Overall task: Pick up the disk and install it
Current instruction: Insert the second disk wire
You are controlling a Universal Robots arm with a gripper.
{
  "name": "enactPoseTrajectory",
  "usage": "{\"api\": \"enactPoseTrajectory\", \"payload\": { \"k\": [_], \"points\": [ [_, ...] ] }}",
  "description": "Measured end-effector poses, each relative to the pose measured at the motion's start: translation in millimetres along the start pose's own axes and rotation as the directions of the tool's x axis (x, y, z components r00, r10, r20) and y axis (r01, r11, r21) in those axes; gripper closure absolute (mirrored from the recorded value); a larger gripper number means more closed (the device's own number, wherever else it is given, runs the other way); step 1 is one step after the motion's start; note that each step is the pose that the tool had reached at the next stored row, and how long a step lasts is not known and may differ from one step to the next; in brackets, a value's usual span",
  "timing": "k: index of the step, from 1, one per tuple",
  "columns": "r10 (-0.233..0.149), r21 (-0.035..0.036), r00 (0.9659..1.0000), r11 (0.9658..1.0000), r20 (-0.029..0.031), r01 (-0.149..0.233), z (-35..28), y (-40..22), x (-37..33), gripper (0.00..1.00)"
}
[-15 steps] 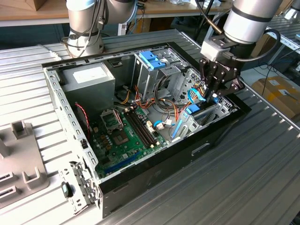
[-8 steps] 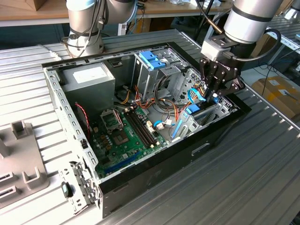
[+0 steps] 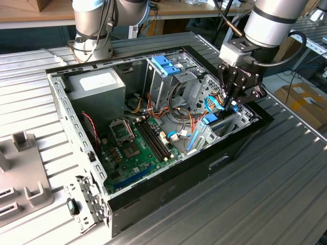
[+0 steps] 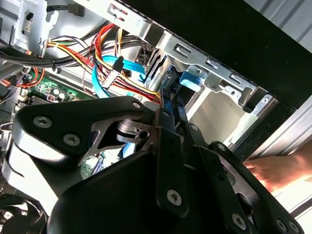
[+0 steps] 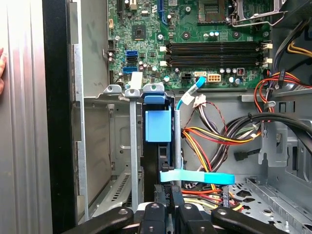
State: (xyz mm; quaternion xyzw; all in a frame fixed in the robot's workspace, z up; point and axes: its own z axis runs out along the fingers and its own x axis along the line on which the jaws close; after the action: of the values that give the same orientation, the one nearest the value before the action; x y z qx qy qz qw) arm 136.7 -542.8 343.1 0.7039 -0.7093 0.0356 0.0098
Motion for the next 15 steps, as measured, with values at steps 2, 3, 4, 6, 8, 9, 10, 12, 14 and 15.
{"api": "enactPoseTrajectory", "payload": {
  "k": [2, 3, 4, 6, 8, 9, 10, 12, 14, 15],
  "points": [
    [0.000, 0.0000, 1.0000, 1.0000, 0.0000, 0.000, 0.0, 0.0, 0.0, 0.84],
    [0.000, 0.0000, 1.0000, 1.0000, 0.0001, 0.000, 0.0, 0.0, 0.0, 0.84],
    [0.000, 0.0000, 1.0000, 1.0000, 0.0001, 0.000, 0.0, 0.0, 0.0, 0.84],
    [0.000, 0.0000, 1.0000, 1.0000, 0.0003, 0.000, 1.5, 0.0, -0.1, 0.84],
    [0.000, 0.0000, 1.0000, 1.0000, -0.0004, 0.000, 3.0, 0.1, -0.2, 0.84],
    [0.000, 0.0000, 1.0000, 1.0000, -0.0007, 0.000, 3.7, 0.2, -0.2, 0.84],
    [0.000, -0.0001, 1.0000, 1.0000, -0.0004, 0.000, 4.4, 0.2, -0.3, 0.84],
    [0.000, 0.0000, 1.0000, 1.0000, 0.0000, 0.000, 4.9, 0.2, -0.3, 0.84],
    [0.000, 0.0000, 1.0000, 1.0000, -0.0001, 0.000, 4.9, 0.2, -0.3, 0.84],
    [0.000, 0.0000, 1.0000, 1.0000, -0.0002, 0.000, 4.9, 0.2, -0.3, 0.84]
  ]
}}
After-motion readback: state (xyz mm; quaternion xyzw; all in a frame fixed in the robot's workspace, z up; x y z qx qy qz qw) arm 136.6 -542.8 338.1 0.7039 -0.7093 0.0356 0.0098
